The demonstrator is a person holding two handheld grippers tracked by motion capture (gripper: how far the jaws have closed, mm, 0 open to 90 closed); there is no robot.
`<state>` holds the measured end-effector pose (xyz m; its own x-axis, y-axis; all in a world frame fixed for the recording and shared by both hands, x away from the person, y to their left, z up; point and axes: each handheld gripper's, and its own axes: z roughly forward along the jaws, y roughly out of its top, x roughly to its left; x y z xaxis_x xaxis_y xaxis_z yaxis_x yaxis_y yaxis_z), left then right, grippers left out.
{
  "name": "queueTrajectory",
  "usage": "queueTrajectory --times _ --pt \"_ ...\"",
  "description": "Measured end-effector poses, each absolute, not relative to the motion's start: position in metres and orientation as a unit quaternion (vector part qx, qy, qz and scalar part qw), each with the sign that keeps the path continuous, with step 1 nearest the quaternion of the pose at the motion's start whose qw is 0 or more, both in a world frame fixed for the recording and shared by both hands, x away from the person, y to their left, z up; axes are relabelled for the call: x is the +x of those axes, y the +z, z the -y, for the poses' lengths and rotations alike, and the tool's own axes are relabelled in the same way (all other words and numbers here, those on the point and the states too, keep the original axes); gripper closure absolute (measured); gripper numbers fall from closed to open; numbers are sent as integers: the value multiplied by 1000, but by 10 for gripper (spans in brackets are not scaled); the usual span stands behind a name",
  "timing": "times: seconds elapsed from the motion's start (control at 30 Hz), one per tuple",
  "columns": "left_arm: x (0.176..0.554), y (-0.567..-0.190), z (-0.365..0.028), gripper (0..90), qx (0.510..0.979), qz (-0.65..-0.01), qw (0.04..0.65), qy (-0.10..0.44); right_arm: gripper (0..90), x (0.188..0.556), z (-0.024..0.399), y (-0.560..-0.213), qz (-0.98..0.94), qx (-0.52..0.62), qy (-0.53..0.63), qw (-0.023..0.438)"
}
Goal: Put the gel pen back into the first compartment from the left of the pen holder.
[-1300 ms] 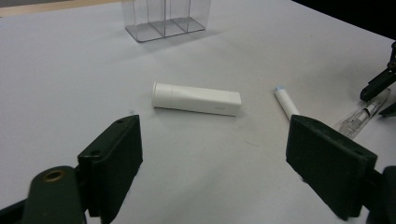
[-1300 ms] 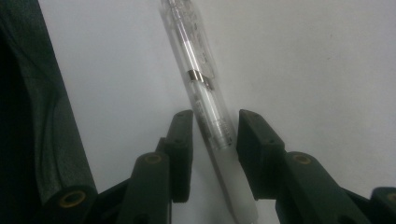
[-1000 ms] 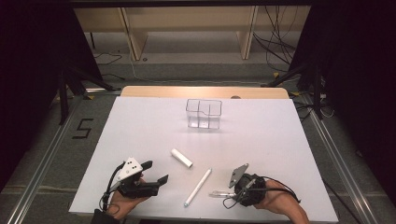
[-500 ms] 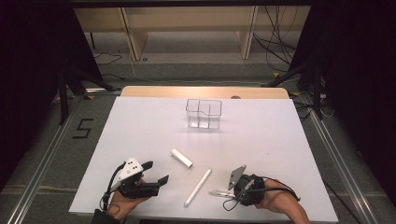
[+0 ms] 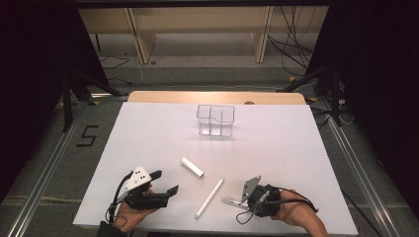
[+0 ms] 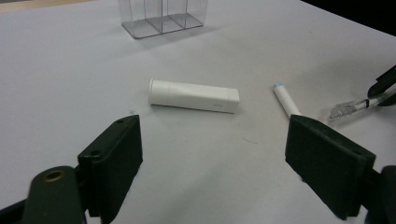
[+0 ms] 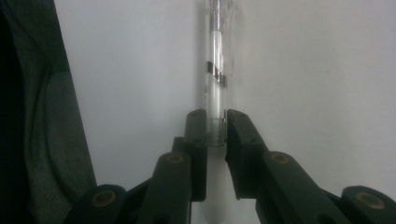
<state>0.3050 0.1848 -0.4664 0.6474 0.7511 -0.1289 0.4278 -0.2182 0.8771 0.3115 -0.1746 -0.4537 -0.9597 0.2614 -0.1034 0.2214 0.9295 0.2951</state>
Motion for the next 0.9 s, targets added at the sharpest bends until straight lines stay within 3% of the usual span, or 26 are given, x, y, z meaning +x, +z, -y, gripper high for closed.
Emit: queueTrajectory --times 0.67,0.9 --pt "306 -467 -184 182 766 -386 488 163 797 303 163 -443 -964 100 193 156" --pt "306 -465 -183 183 766 -385 489 159 797 295 154 -441 -953 70 202 213"
